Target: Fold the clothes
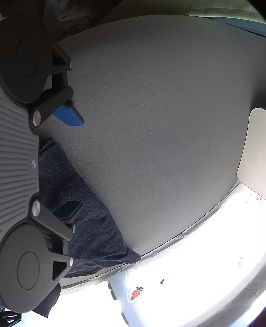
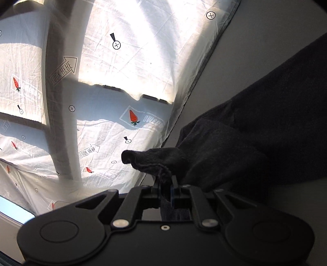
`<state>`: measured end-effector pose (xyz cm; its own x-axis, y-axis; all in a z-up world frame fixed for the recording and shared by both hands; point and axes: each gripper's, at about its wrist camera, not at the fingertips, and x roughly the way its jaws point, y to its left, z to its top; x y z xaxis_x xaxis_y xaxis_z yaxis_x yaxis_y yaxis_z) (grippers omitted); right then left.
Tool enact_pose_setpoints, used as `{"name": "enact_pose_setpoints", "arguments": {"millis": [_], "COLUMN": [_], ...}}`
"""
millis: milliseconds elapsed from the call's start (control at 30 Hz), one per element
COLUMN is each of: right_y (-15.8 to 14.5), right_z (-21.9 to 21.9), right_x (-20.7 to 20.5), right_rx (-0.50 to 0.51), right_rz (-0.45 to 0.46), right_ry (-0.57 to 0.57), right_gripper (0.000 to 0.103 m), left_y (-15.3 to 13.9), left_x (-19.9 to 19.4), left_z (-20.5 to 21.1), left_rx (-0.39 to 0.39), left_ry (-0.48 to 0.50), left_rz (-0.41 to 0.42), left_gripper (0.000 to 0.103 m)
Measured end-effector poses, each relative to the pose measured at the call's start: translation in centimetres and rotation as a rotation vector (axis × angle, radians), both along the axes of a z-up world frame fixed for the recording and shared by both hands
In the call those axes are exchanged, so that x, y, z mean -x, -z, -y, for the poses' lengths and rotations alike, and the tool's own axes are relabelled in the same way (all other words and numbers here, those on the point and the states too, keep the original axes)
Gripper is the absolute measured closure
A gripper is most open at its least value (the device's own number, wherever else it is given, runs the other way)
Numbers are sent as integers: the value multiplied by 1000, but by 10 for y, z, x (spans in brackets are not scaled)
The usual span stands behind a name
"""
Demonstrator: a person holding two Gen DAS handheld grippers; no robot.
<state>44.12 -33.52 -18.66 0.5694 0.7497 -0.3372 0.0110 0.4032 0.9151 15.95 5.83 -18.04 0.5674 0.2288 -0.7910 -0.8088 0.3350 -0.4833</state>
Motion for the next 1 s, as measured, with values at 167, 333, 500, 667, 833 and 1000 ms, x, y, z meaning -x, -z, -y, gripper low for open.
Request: {"name": "enact_pose_setpoints", "arguments": {"millis": [167, 333, 500, 667, 833, 1000], "right_y": [-8, -7, -6, 2, 9, 19], "right_z": [-41, -78, -115, -135, -148, -156], "right_x": [27, 51, 68, 78, 87, 93], "right_rx": [176, 207, 239, 188, 159, 185], "right_rz": [62, 65, 68, 32, -4, -37], "right_ry": [-116, -190, -260, -292, -315, -324], "right_gripper": [94, 94, 94, 94, 94, 94], "left_y": [-2, 2, 12, 26, 39, 42], "left_x": [4, -3, -22, -45, -51, -56], "left_z": [-18, -29, -30, -25, -25, -14], "left_rx": [-71, -95, -136, -163, -164, -224], "left_ry": [79, 190, 322, 432, 496, 565], "left_rz": [-54, -105, -161, -212, -249, -286], "left_gripper": [22, 22, 22, 22, 18, 13]}}
